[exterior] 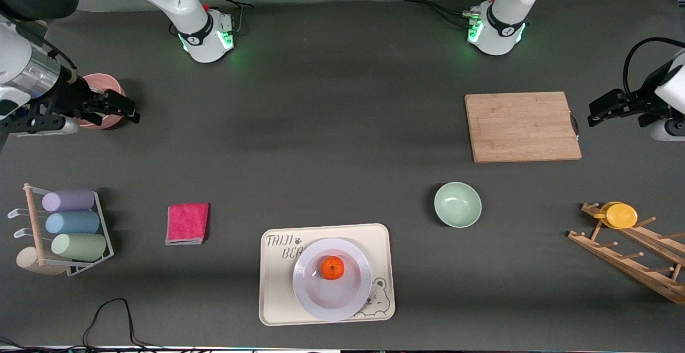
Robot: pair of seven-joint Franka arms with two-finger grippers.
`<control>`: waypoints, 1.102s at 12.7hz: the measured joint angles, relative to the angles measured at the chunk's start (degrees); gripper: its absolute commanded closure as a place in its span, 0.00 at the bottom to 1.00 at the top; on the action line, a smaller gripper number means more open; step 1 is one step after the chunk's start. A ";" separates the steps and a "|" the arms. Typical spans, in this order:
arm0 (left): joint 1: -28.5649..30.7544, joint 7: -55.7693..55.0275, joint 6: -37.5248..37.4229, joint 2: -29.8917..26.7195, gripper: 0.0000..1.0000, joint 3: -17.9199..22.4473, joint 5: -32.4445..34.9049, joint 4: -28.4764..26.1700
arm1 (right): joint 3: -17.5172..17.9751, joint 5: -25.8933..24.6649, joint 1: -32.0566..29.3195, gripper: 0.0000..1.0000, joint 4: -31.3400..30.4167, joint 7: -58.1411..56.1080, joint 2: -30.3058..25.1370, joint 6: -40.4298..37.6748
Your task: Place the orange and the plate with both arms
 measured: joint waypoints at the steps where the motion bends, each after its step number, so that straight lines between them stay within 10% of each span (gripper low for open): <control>1: 0.00 0.00 0.00 0.00 0.00 0.00 0.00 0.00 | 0.12 0.00 -0.15 0.00 -0.40 0.00 -0.50 0.31; 14: 0.00 -0.01 -0.02 0.00 0.00 0.01 0.00 0.00 | -8.16 -0.05 7.13 0.00 12.24 -0.15 8.55 -4.28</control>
